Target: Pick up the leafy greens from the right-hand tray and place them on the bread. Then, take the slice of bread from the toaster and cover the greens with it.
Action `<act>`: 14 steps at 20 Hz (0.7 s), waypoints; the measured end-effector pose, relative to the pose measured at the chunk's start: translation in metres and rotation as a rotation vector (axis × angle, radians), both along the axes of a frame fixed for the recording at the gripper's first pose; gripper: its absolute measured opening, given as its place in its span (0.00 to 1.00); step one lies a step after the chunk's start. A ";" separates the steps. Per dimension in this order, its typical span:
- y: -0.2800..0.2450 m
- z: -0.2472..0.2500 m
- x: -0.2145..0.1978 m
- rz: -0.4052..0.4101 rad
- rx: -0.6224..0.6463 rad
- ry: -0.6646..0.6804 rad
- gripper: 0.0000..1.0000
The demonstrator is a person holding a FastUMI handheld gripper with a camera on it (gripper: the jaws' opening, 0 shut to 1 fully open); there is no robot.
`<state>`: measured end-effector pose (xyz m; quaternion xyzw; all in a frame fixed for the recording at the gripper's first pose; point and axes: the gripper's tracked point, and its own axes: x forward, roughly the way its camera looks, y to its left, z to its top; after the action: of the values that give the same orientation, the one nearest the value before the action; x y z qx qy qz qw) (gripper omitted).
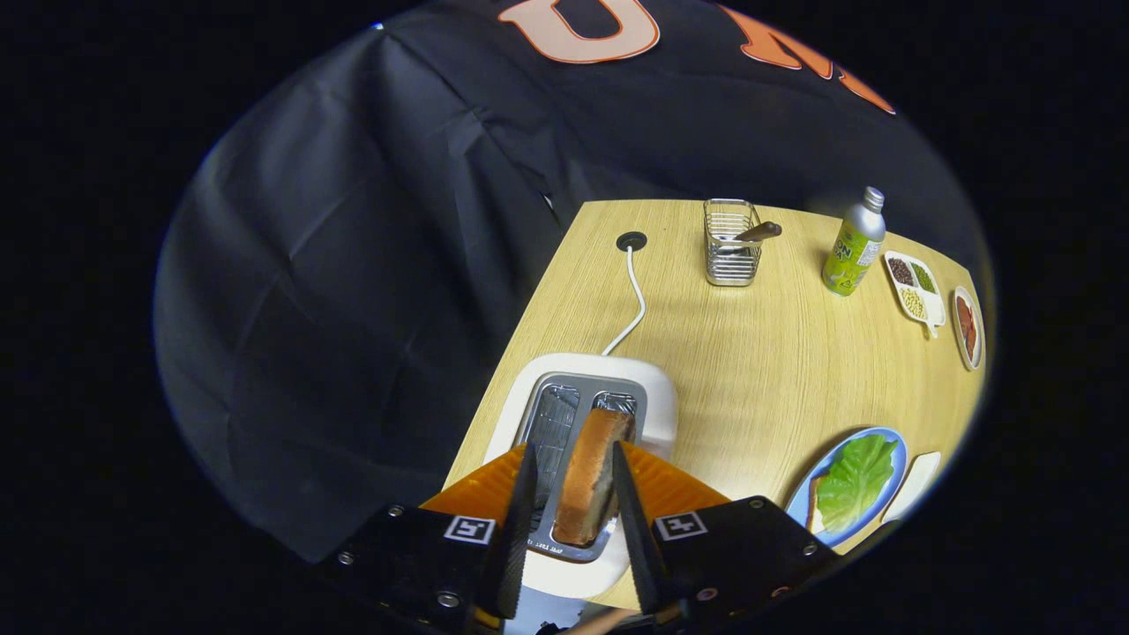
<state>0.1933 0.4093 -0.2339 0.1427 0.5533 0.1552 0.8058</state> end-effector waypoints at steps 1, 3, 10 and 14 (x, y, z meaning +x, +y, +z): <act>0.000 -0.001 0.000 -0.001 0.003 0.008 0.47; -0.002 -0.003 0.000 -0.015 0.003 0.014 0.37; -0.014 0.006 -0.010 -0.064 0.085 0.035 0.14; -0.023 0.026 -0.012 -0.063 0.176 0.007 0.14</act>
<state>0.1808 0.3861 -0.2075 0.2307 0.5356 0.1774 0.7928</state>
